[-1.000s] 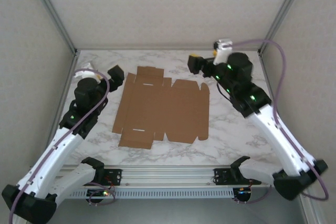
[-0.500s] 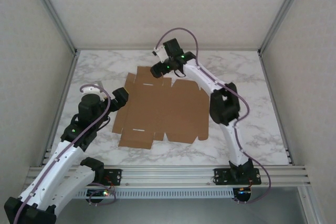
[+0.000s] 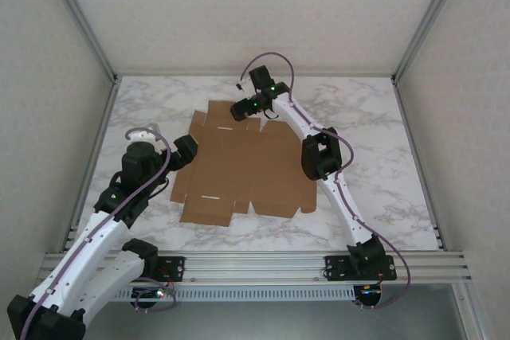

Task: Fold the paper box

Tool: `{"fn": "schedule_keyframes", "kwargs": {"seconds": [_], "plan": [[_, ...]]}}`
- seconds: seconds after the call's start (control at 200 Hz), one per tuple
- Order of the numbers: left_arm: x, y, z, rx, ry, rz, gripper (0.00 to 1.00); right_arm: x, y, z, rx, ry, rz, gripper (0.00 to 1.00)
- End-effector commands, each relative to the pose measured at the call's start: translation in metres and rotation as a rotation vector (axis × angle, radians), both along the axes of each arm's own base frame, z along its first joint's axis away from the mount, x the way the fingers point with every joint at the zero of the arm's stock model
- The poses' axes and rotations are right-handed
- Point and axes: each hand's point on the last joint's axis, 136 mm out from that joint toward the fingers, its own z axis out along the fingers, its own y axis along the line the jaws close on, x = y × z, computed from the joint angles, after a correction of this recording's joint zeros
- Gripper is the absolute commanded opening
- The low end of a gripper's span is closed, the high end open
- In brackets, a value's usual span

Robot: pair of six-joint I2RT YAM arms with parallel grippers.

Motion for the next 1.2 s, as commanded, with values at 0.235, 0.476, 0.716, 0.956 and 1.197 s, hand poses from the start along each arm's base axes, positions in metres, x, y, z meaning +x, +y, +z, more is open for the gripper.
{"fn": "schedule_keyframes", "kwargs": {"seconds": [0.235,0.476,0.716,0.956,1.197], "plan": [[0.001,-0.005,-0.014,-0.038,0.037,-0.003,1.00,-0.013,0.028,0.011,0.192,0.102,0.065,0.83],[0.005,-0.007,-0.025,-0.074,0.045,0.007,0.99,-0.014,0.025,0.010,0.202,0.124,0.065,0.58],[0.004,-0.004,-0.030,-0.081,0.062,0.034,0.99,0.005,0.008,0.018,0.159,0.046,0.022,0.30],[0.007,0.007,-0.023,-0.078,0.040,0.103,0.99,0.040,-0.019,0.047,0.142,-0.104,-0.068,0.13],[0.037,0.019,-0.011,-0.069,0.041,0.212,1.00,0.062,-0.068,0.082,0.247,-0.132,-0.207,0.08]]}}
